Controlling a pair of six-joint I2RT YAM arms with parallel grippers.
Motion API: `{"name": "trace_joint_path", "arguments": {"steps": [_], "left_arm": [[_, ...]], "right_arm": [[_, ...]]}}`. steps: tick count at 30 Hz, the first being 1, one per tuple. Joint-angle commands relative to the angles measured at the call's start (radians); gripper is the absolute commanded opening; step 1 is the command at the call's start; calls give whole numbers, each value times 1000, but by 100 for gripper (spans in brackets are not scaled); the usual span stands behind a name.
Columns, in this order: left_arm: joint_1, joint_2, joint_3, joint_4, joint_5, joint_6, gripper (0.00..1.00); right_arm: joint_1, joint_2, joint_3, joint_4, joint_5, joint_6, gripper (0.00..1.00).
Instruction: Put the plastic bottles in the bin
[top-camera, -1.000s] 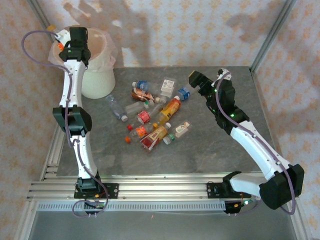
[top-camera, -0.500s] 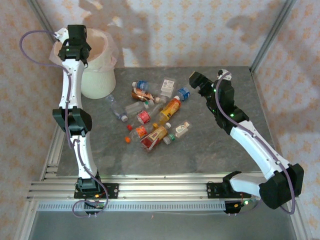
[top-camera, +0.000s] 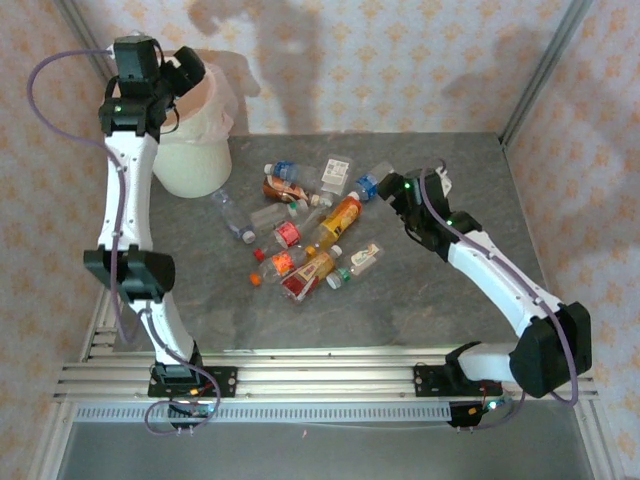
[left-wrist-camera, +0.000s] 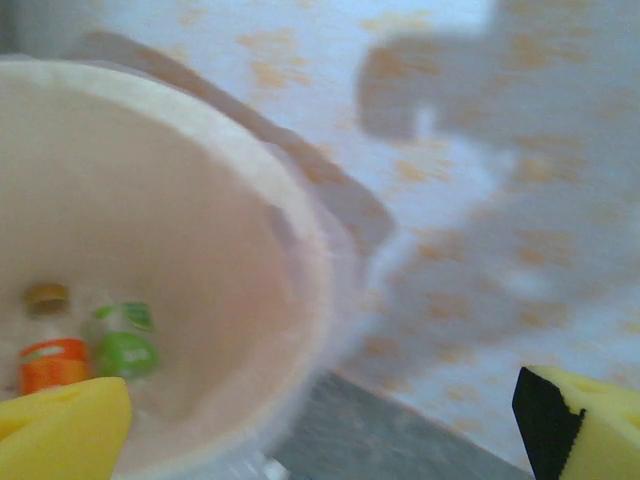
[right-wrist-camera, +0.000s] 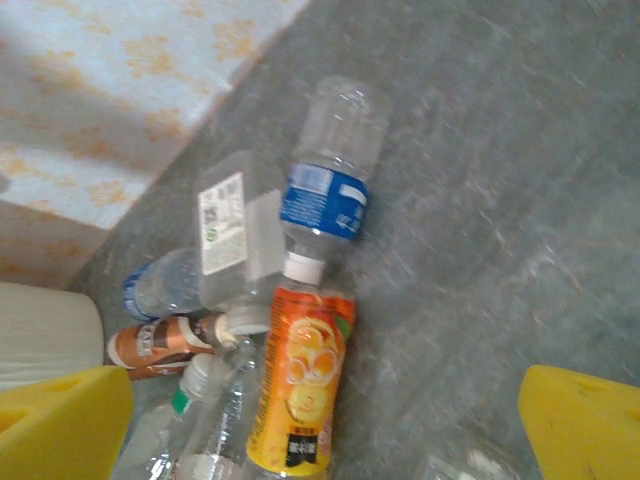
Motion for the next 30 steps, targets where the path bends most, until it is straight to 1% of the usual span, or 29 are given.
{"name": "trace_joint_path", "arguments": {"steps": [1, 3, 4, 9, 12, 16, 20, 22, 25, 28, 30], "left_arm": [[-25, -132, -194, 195, 233, -28, 100], [-32, -224, -363, 358, 345, -83, 100], [-38, -264, -436, 414, 376, -97, 100], [-104, -428, -675, 495, 465, -85, 100], [-171, -519, -790, 504, 441, -41, 100], [-226, -605, -857, 400, 396, 21, 100], [-235, -689, -982, 410, 341, -4, 100], [-235, -716, -1017, 397, 302, 2, 100], [-234, -741, -1046, 388, 257, 10, 100], [-234, -742, -1056, 395, 249, 16, 100], [-234, -731, -1051, 391, 255, 21, 100]], "right_arm": [[7, -9, -38, -73, -23, 131, 99], [11, 8, -42, -68, -65, 173, 99], [13, 18, -43, -67, -83, 194, 99], [33, 65, -54, -97, -81, 311, 100], [38, 100, -32, -143, -104, 345, 99], [56, 154, -39, -150, -150, 381, 95], [80, 236, -20, -174, -203, 386, 95], [95, 258, -21, -165, -201, 393, 95], [111, 292, -10, -159, -188, 391, 95], [112, 332, -3, -150, -186, 388, 95], [113, 359, -2, -131, -161, 366, 92]]}}
